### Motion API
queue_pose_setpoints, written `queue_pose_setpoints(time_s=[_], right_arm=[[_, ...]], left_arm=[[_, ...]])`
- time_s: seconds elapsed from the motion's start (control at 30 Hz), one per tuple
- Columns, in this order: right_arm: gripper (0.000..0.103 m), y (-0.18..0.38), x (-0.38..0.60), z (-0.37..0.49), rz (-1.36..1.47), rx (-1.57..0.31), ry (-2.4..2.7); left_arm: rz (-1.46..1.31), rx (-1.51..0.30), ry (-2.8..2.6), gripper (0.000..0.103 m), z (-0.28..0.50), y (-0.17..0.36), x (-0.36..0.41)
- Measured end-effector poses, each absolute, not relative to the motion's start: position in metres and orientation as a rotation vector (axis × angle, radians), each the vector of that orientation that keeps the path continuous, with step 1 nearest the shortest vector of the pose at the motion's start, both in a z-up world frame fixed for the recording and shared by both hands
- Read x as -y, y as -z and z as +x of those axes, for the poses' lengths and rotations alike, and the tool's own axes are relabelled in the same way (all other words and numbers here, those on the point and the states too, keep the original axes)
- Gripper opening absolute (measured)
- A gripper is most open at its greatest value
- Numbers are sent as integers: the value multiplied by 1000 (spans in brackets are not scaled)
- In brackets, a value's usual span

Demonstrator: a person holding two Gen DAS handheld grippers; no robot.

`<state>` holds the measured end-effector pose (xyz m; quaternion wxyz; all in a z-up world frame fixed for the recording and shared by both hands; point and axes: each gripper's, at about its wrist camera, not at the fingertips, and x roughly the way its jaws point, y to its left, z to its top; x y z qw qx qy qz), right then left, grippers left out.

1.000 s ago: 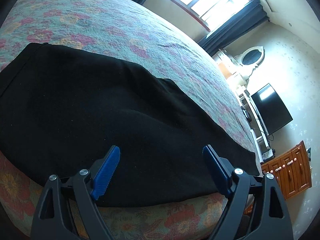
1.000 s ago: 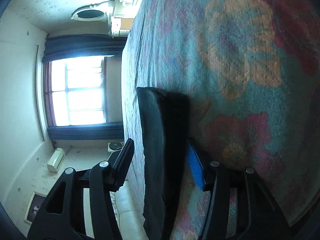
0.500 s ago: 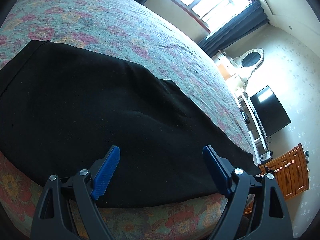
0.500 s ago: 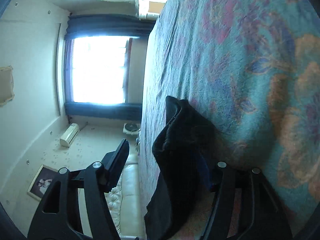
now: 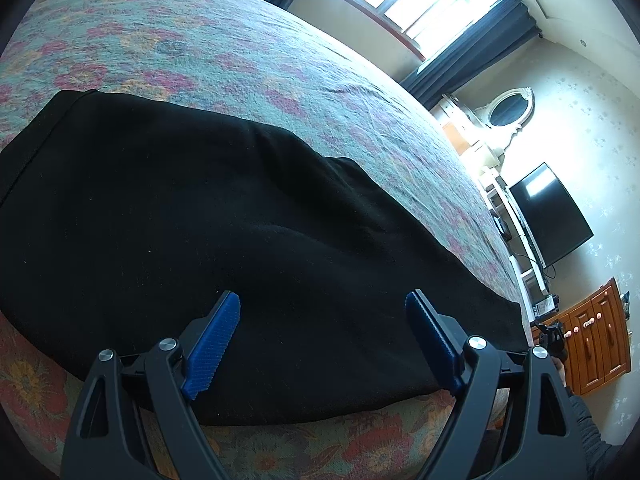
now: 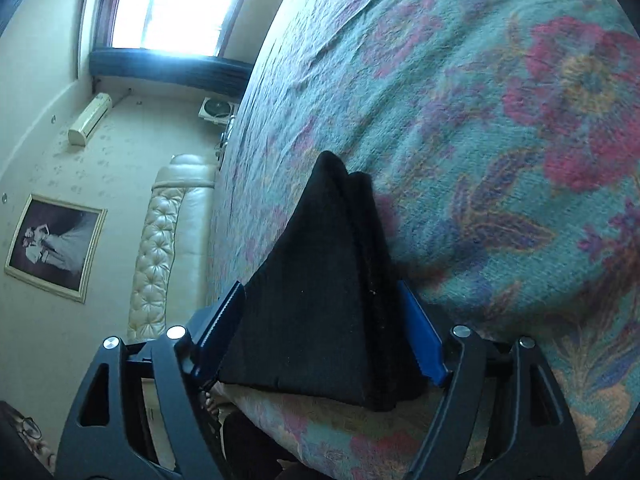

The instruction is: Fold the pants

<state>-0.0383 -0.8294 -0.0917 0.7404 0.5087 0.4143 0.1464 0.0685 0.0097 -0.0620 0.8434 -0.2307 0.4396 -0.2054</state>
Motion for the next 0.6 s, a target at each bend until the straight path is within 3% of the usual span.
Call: queue_pose_setpoints(time_s=[0.13,0.17,0.2,0.27,0.6], right_arm=[[76,90,827,-27,1075,-974,-346],[65,89,829,-27,1077,-974,-341],[46,89,828,-28,1078,-975,-335],[22,95,832,-34,1080,-1006,-300],[19,70,812,-54,975,-930,-170]], left_arm=[[-489,-924,424,84,69,63,-9],[-491,-926,421,84,70,64,-9],[-493,-927,418,84,71,64,-9],[-496,-927,412,84,71,64,-9],[-483,-931,415,84,73,62,-8]])
